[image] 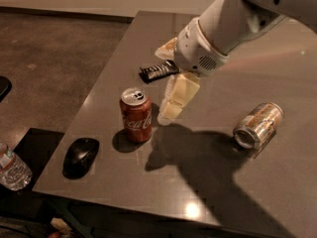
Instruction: Move coke can near orange can
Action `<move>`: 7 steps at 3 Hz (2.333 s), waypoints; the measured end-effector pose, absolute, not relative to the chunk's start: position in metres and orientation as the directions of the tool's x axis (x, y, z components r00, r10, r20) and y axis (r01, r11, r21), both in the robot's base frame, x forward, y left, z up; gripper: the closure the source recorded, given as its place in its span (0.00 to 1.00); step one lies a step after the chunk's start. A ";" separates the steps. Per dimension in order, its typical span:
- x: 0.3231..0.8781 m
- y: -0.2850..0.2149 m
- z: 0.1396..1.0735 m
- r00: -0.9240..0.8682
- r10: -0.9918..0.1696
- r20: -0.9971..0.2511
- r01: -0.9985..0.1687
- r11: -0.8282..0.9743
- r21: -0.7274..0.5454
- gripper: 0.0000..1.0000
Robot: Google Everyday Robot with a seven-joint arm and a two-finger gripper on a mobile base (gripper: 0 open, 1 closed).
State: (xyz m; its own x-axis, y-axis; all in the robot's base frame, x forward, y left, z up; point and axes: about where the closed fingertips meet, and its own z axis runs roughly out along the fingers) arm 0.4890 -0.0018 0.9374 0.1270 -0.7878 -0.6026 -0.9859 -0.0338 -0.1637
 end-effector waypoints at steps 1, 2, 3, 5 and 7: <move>0.483 0.010 0.924 0.141 -0.783 -0.606 -0.988 -0.072 -0.136 0.00; 0.474 0.021 0.911 0.147 -0.778 -0.611 -0.989 -0.108 -0.100 0.00; 0.467 0.031 0.907 0.149 -0.763 -0.628 -0.988 -0.136 -0.070 0.00; 0.464 0.045 0.909 0.135 -0.741 -0.658 -0.989 -0.145 -0.039 0.41; 0.470 0.034 0.922 0.093 -0.724 -0.683 -0.995 -0.099 -0.031 0.87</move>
Offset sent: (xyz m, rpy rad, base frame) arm -0.0243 0.0337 -0.0433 0.0012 0.1148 0.1140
